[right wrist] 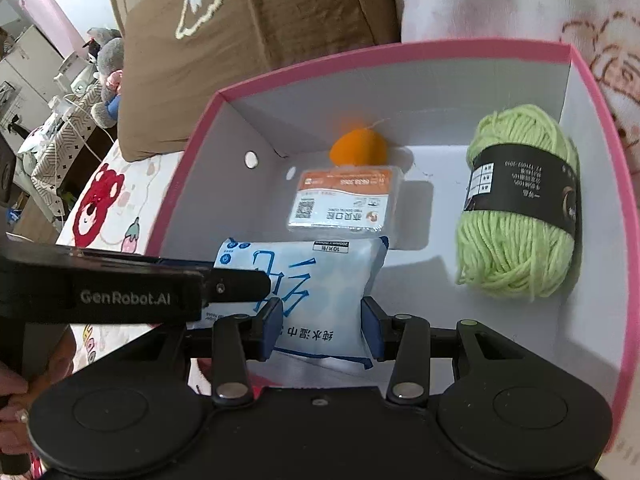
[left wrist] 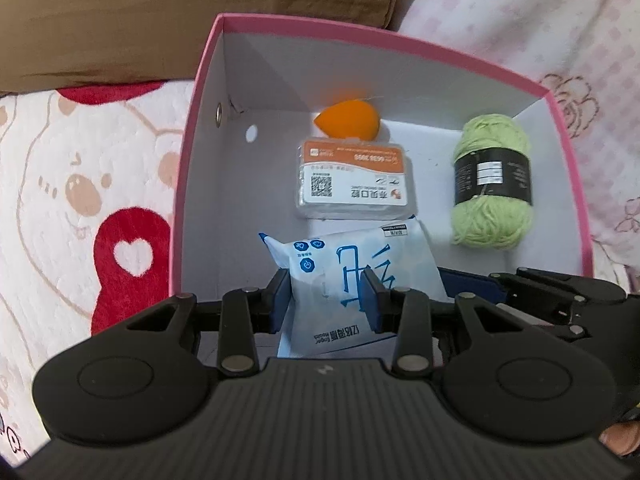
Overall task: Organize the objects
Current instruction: 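Lower the blue-printed wipes pack with the left gripper into the pink box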
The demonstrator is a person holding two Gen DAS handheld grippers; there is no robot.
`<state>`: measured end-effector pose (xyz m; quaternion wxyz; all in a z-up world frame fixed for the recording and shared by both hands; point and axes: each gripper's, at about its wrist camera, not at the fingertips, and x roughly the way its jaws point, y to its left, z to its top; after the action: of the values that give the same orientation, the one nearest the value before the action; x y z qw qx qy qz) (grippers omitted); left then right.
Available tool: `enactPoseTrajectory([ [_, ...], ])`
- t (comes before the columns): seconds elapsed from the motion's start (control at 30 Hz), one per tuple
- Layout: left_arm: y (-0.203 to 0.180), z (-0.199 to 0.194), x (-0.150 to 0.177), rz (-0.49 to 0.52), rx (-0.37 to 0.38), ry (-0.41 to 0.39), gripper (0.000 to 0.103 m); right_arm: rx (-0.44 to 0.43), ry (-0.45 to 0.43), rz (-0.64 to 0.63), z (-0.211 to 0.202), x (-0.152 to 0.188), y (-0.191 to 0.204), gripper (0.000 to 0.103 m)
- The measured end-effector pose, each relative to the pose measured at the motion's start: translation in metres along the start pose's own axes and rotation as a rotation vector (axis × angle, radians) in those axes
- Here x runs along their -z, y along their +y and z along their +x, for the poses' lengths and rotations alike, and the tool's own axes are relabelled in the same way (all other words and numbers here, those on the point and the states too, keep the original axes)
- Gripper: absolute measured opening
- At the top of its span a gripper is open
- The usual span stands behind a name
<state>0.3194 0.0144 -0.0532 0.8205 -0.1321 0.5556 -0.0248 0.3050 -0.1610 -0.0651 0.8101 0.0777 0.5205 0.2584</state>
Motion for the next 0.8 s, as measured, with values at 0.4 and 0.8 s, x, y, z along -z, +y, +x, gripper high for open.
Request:
enactPoseTrajectory([
  [0.4, 0.002, 0.018, 0.001, -0.021, 0.016, 0.03, 0.035, 0.037, 0.032, 0.0, 0.014, 0.003, -0.006, 0.048],
  [0.8, 0.0, 0.03, 0.0, 0.009, 0.018, 0.039, 0.036, 0.125, 0.057, -0.024, 0.027, 0.004, -0.004, 0.046],
])
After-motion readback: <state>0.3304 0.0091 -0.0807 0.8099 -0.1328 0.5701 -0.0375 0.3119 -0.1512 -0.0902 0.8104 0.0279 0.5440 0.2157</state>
